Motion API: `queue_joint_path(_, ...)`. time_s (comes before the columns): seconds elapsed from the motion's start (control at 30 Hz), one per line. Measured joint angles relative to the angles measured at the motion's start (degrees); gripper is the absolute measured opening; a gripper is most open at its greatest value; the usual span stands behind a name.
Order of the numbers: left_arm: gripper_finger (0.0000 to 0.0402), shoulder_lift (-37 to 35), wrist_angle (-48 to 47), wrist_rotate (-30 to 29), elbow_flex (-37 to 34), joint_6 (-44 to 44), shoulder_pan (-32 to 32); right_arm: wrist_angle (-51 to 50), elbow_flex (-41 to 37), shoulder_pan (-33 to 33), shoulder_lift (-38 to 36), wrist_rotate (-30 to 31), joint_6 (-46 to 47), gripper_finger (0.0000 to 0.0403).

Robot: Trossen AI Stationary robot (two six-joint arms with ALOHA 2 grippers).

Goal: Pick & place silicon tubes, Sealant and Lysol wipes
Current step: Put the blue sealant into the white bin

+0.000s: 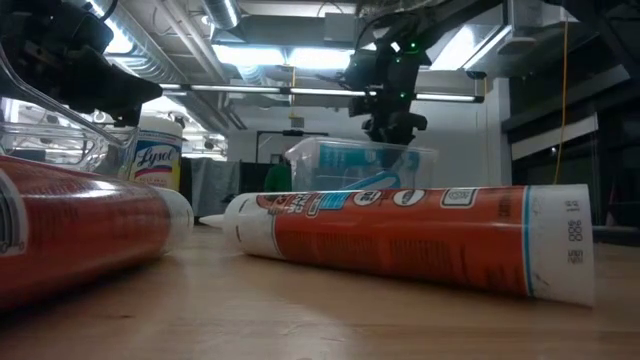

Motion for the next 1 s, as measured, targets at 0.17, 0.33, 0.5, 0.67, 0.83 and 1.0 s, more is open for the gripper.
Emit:
queue_joint_path(0.17,0.0008,0.0,0.0,0.0,-0.02,0.0,0.0,-0.22,-0.06,-0.24,0.81,-0.59,-1.31,0.0216)
queue_joint_path(0.33,0.0011,-0.02,0.0,0.0,-0.02,0.01,0.0,0.37,-0.92,-0.24,0.79,-0.72,-1.35,0.0216)
queue_joint_path(0.5,0.0011,-0.02,0.0,0.0,-0.01,0.01,-0.02,0.92,-0.92,-0.24,0.75,-0.72,-0.26,0.0293)
queue_joint_path(0.67,0.0008,0.0,0.0,0.0,-0.02,0.0,-0.02,1.36,-0.9,-0.26,0.68,-0.08,1.88,0.0374)
queue_joint_path(0.83,0.0012,-0.02,0.0,0.0,-0.02,0.0,-0.02,1.42,-0.87,-0.26,0.63,0.77,2.65,0.039)
queue_joint_path(1.0,0.001,-0.02,0.0,0.0,-0.02,0.0,-0.02,1.3,-0.87,-0.2,0.49,0.85,3.25,0.0386)
